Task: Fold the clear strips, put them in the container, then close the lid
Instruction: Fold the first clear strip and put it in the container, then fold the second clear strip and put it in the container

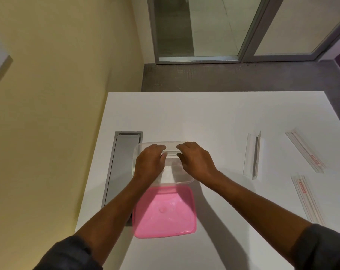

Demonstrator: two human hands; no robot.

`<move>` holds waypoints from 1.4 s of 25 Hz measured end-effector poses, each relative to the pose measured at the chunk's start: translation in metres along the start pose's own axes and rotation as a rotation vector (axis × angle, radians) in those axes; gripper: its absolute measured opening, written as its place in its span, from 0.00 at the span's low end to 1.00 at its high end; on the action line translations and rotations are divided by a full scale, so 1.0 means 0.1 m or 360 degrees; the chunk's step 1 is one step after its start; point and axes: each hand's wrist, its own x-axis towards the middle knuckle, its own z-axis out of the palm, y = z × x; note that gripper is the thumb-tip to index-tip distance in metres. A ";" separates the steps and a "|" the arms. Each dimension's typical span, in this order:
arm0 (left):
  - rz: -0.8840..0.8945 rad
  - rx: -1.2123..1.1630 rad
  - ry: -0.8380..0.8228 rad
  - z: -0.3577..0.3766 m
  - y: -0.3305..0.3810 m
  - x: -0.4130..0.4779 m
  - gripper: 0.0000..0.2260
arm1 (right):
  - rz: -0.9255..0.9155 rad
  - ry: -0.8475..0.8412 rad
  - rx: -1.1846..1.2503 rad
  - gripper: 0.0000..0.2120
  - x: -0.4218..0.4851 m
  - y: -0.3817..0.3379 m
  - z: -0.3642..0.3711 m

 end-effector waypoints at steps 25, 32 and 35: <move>-0.0813 -0.1331 -0.0786 2.42 3.81 -1.12 0.04 | 0.1375 0.0137 0.0590 0.14 -3.29 3.30 -0.79; -0.0742 -0.1167 -0.0762 2.84 4.19 -1.11 0.05 | 0.1453 0.0096 0.0857 0.09 -3.40 3.48 -0.45; -0.0754 -0.1111 -0.0732 2.94 4.25 -1.09 0.05 | 0.1448 0.0125 0.0888 0.06 -3.41 3.50 -0.40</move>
